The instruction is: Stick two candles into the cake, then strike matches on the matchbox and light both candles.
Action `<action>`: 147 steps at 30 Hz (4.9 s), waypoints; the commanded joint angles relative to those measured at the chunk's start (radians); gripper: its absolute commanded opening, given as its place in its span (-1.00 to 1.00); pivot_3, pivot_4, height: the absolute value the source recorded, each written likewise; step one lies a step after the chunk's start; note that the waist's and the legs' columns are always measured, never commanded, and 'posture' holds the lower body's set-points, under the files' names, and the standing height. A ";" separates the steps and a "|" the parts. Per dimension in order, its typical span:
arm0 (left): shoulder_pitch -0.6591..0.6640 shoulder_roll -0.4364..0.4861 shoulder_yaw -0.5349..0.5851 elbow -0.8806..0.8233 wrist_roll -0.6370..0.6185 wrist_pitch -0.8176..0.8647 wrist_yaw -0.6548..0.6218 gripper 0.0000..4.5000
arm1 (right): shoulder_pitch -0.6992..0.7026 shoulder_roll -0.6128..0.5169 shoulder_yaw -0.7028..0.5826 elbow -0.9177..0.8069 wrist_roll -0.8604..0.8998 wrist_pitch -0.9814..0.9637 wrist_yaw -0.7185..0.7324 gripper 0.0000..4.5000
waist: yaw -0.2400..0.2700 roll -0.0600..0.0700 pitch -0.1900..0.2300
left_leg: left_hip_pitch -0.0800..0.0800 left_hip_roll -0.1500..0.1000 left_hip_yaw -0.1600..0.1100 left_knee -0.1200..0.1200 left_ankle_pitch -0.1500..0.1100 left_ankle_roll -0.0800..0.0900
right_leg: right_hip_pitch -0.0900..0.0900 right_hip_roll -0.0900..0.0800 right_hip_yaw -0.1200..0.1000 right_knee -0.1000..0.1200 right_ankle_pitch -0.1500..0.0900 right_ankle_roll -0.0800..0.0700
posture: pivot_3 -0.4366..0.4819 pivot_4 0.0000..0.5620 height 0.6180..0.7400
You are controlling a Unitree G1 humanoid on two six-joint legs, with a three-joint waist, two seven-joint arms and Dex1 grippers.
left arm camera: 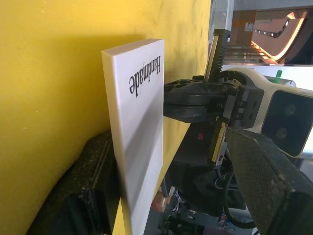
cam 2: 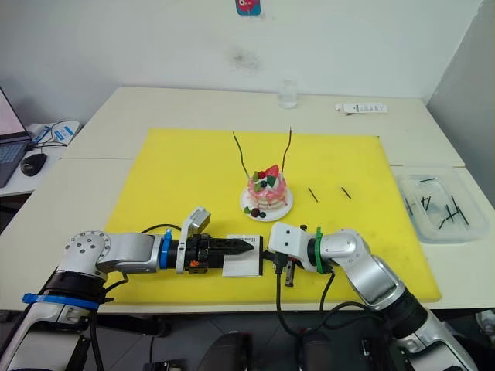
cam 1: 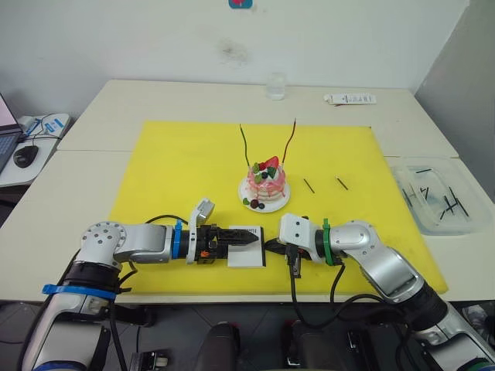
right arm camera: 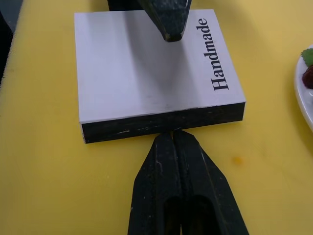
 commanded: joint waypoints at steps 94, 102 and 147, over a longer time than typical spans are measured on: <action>0.263 -0.140 0.212 -0.840 0.736 -0.512 -0.504 -1.00 | -0.113 0.281 -0.472 0.510 0.132 -0.179 -0.567 0.29 | -0.004 0.000 0.001 | -0.003 0.002 0.000 -0.003 0.000 0.000 | -0.002 0.004 0.001 -0.002 0.001 0.002 | -0.05 -0.47 1.00; 0.262 -0.134 0.212 -0.840 0.741 -0.514 -0.493 -1.00 | -0.138 0.317 -0.489 0.568 0.141 -0.164 -0.591 0.29 | -0.005 0.000 0.001 | -0.002 0.003 0.000 -0.003 0.000 0.000 | -0.002 0.005 0.001 -0.002 0.001 0.002 | -0.05 -0.47 1.00; 0.288 -0.105 0.211 -0.825 0.748 -0.502 -0.545 -1.00 | 0.131 -0.116 -0.510 -0.152 0.419 0.170 -0.119 -0.97 | -0.003 0.001 0.001 | -0.002 0.003 -0.001 -0.003 0.000 0.000 | -0.002 0.005 0.000 -0.002 -0.001 -0.001 | -0.05 -0.47 1.00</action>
